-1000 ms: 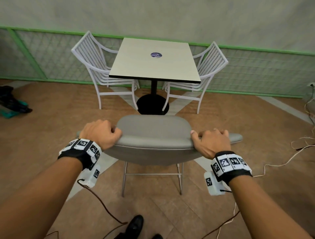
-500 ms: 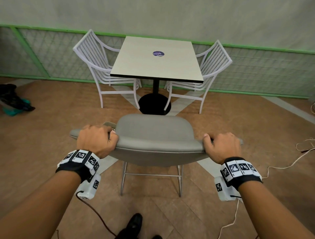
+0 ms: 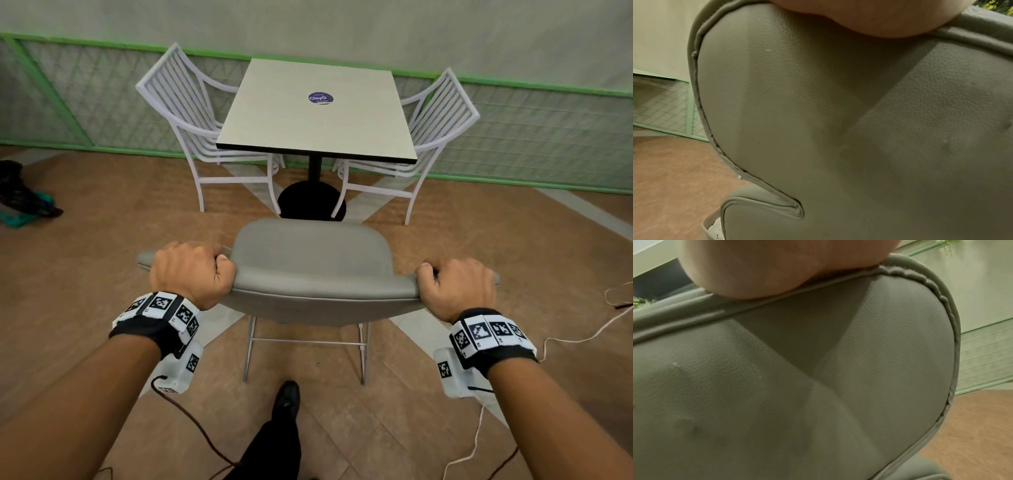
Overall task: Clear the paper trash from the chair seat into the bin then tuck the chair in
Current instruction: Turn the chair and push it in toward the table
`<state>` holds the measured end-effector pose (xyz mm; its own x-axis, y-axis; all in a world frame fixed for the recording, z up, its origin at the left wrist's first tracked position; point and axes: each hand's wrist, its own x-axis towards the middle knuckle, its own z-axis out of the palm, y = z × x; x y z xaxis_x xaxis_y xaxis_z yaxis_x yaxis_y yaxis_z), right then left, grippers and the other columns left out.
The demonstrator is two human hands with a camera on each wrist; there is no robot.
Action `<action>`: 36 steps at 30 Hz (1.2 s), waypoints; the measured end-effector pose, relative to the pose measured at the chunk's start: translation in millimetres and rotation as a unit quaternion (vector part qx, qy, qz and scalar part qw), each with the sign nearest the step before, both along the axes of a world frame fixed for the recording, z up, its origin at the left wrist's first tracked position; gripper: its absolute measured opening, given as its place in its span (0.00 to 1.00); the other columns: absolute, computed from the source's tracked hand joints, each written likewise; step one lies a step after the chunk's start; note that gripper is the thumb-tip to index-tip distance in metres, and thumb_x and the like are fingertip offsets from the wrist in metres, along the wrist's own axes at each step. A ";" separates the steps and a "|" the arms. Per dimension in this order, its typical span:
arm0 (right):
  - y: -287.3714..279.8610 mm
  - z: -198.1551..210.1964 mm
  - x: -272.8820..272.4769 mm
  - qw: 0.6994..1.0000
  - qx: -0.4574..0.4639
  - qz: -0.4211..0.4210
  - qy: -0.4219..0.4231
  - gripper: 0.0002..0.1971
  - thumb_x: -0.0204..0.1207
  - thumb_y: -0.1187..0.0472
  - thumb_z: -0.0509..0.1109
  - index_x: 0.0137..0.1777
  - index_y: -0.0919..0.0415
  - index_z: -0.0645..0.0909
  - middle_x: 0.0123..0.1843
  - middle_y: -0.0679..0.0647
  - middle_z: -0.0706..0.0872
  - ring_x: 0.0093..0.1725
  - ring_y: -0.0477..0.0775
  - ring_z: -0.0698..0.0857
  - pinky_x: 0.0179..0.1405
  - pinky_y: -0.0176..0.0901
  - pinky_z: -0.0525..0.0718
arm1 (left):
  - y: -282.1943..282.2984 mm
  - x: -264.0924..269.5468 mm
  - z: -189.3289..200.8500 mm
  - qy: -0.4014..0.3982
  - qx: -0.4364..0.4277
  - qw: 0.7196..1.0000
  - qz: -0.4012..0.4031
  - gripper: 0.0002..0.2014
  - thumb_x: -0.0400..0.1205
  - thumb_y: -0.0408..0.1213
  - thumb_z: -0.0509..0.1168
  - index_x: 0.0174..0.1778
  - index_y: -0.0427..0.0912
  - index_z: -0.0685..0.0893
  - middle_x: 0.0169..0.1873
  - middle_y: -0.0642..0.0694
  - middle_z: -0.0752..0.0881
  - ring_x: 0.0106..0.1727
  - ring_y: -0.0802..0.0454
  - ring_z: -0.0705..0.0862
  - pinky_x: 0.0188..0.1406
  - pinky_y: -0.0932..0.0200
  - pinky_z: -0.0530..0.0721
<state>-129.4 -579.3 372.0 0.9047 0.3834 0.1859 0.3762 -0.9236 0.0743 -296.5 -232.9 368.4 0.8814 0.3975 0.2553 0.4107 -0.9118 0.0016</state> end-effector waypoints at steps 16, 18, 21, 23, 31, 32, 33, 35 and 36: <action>56.8 0.5 109.5 1.000 0.015 0.001 -0.008 0.23 0.72 0.50 0.55 0.23 0.62 0.79 0.16 0.50 0.69 0.19 0.54 0.65 0.25 0.33 0.56 | 55.4 105.4 -2.2 0.031 0.011 0.999 0.015 0.21 0.72 0.47 0.49 0.24 0.41 0.82 0.18 0.51 0.70 0.21 0.44 0.70 0.30 0.57 0.58; 63.7 -0.1 126.0 1.000 0.021 0.005 -0.013 0.23 0.73 0.50 0.55 0.23 0.62 0.78 0.16 0.49 0.67 0.19 0.53 0.65 0.26 0.33 0.55 | 63.6 119.7 -4.2 0.034 0.013 0.999 0.017 0.21 0.72 0.47 0.49 0.24 0.41 0.82 0.18 0.51 0.71 0.21 0.44 0.70 0.31 0.56 0.60; 76.9 -0.5 149.9 0.999 0.031 0.012 -0.011 0.21 0.72 0.50 0.55 0.23 0.61 0.77 0.16 0.49 0.68 0.18 0.51 0.65 0.25 0.34 0.58 | 77.1 143.3 -4.4 0.040 0.013 0.999 0.022 0.21 0.72 0.48 0.48 0.24 0.41 0.82 0.18 0.49 0.75 0.22 0.43 0.72 0.32 0.56 0.61; 85.9 -1.0 164.4 0.999 0.037 0.020 -0.004 0.21 0.72 0.50 0.56 0.22 0.61 0.73 0.16 0.50 0.68 0.18 0.53 0.68 0.23 0.35 0.62 | 85.7 157.6 -3.9 0.041 0.012 0.999 0.022 0.22 0.72 0.48 0.48 0.24 0.41 0.81 0.17 0.49 0.73 0.22 0.42 0.71 0.31 0.56 0.60; 120.8 3.8 215.6 0.999 0.046 0.028 0.001 0.20 0.71 0.51 0.55 0.19 0.58 0.66 0.15 0.49 0.66 0.18 0.45 0.64 0.23 0.34 0.57 | 122.0 213.9 -3.2 0.012 0.003 1.000 0.011 0.21 0.72 0.48 0.49 0.24 0.41 0.81 0.18 0.52 0.69 0.23 0.43 0.69 0.31 0.56 0.61; 125.9 3.5 221.6 0.999 0.045 0.025 0.003 0.20 0.71 0.51 0.55 0.19 0.58 0.65 0.15 0.49 0.66 0.17 0.46 0.64 0.23 0.34 0.58 | 127.9 221.3 -4.3 0.009 -0.001 1.000 0.007 0.21 0.72 0.48 0.49 0.24 0.41 0.81 0.19 0.51 0.71 0.23 0.43 0.70 0.31 0.56 0.63; 131.1 3.0 228.6 0.999 0.044 0.023 0.005 0.20 0.71 0.50 0.55 0.19 0.58 0.65 0.15 0.49 0.66 0.17 0.49 0.65 0.23 0.34 0.58 | 134.0 228.7 -5.3 0.004 -0.008 1.000 0.003 0.21 0.72 0.48 0.48 0.24 0.42 0.80 0.19 0.50 0.74 0.23 0.42 0.71 0.32 0.55 0.65; 141.3 1.4 242.4 0.999 0.045 0.019 0.003 0.21 0.71 0.50 0.55 0.19 0.59 0.65 0.15 0.49 0.66 0.17 0.51 0.66 0.23 0.35 0.58 | 146.8 242.9 -8.4 -0.004 -0.023 1.000 0.000 0.20 0.72 0.48 0.48 0.24 0.42 0.79 0.21 0.47 0.79 0.24 0.41 0.74 0.33 0.54 0.69; 146.3 1.3 249.1 0.999 0.044 0.015 0.001 0.21 0.71 0.50 0.55 0.20 0.60 0.65 0.15 0.49 0.66 0.18 0.49 0.65 0.24 0.35 0.57 | 152.9 250.4 -9.7 -0.007 -0.026 1.000 -0.001 0.20 0.72 0.48 0.49 0.24 0.42 0.78 0.21 0.46 0.80 0.25 0.41 0.75 0.33 0.54 0.71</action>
